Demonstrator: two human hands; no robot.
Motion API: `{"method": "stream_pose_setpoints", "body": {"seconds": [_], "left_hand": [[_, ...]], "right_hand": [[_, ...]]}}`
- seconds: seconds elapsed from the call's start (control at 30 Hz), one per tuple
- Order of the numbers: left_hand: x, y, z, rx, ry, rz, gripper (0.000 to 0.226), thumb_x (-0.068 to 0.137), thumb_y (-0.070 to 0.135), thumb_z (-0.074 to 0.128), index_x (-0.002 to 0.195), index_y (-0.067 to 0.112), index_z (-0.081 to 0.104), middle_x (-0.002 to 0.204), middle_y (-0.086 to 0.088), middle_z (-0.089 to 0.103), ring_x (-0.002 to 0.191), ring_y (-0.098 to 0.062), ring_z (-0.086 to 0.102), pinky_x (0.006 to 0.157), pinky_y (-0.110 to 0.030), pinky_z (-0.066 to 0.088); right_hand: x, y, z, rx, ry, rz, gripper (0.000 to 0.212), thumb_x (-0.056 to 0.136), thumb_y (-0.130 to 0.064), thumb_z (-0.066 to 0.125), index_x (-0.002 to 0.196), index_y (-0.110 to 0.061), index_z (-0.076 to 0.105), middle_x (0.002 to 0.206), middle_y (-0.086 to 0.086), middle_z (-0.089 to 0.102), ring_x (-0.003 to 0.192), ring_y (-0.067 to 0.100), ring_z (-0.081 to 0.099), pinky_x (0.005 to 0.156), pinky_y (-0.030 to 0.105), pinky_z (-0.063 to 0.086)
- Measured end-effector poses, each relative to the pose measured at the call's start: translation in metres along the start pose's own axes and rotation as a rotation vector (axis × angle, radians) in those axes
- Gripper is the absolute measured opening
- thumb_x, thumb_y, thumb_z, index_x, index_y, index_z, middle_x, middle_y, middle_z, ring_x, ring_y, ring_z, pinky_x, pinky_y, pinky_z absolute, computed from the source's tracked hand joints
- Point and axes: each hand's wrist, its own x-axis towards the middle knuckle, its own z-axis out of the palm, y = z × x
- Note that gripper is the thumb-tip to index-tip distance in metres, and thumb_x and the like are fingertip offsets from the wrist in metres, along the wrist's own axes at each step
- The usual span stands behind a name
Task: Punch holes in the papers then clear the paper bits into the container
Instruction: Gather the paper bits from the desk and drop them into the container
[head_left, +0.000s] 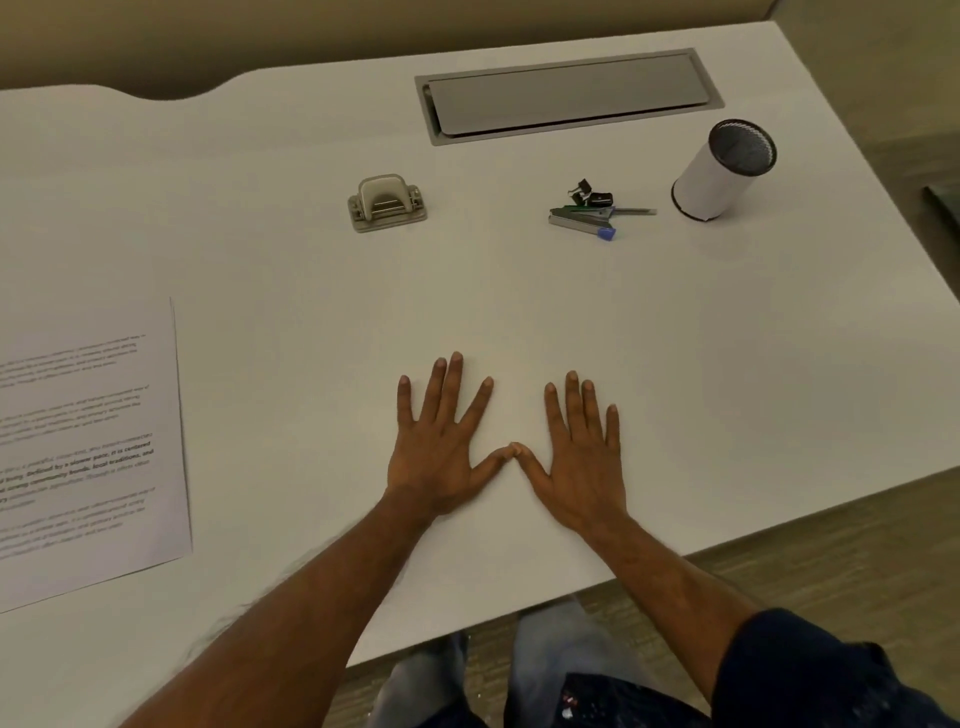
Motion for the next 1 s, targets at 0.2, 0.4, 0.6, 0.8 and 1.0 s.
{"method": "stream_pose_setpoints", "body": {"seconds": [0.2,0.4,0.6,0.8,1.0], "left_hand": [[-0.01,-0.03,-0.005,-0.055,0.023,-0.037,0.081,0.091,0.073,0.021,0.156,0.029,0.0,0.164,-0.009,-0.012,0.151,-0.025,-0.011,0.118,-0.06,-0.003],[-0.021,-0.042,-0.006,-0.063,0.006,-0.066,0.077,0.093,0.069,0.019,0.156,0.029,-0.002,0.164,-0.009,-0.012,0.151,-0.024,-0.011,0.119,-0.059,-0.004],[-0.018,-0.036,-0.006,-0.067,0.015,-0.055,0.076,0.094,0.068,0.018,0.156,0.03,-0.001,0.164,-0.009,-0.011,0.151,-0.025,-0.01,0.119,-0.056,-0.006],[-0.008,-0.028,-0.004,-0.051,0.003,0.012,0.075,0.094,0.069,0.016,0.156,0.031,0.0,0.163,-0.01,-0.013,0.151,-0.026,-0.011,0.118,-0.058,-0.005],[0.009,-0.012,-0.003,0.002,-0.034,0.052,0.077,0.092,0.072,0.01,0.155,0.031,-0.005,0.162,-0.011,-0.019,0.15,-0.026,-0.016,0.117,-0.06,-0.005]], "right_hand": [[0.0,0.0,0.002,0.018,0.018,-0.013,0.076,0.093,-0.069,0.019,0.154,-0.029,-0.002,0.162,0.009,-0.009,0.15,0.025,-0.01,0.118,0.057,0.007],[0.003,-0.016,0.003,0.026,-0.001,0.02,0.074,0.09,-0.072,0.016,0.152,-0.036,-0.003,0.16,0.02,-0.014,0.147,0.036,-0.016,0.113,0.068,0.001],[0.006,-0.026,0.001,0.041,-0.019,0.005,0.079,0.083,-0.082,0.016,0.149,-0.046,-0.007,0.158,0.022,-0.017,0.144,0.044,-0.02,0.107,0.074,-0.006],[0.004,-0.018,-0.005,0.251,0.077,0.025,0.08,0.092,-0.064,0.026,0.153,-0.025,-0.007,0.163,0.001,-0.005,0.15,0.016,-0.01,0.116,0.06,-0.007],[0.004,-0.013,-0.006,0.345,0.108,0.021,0.066,0.096,-0.04,0.034,0.154,-0.02,0.009,0.163,0.0,0.002,0.15,0.012,-0.006,0.12,0.05,-0.006]]}}
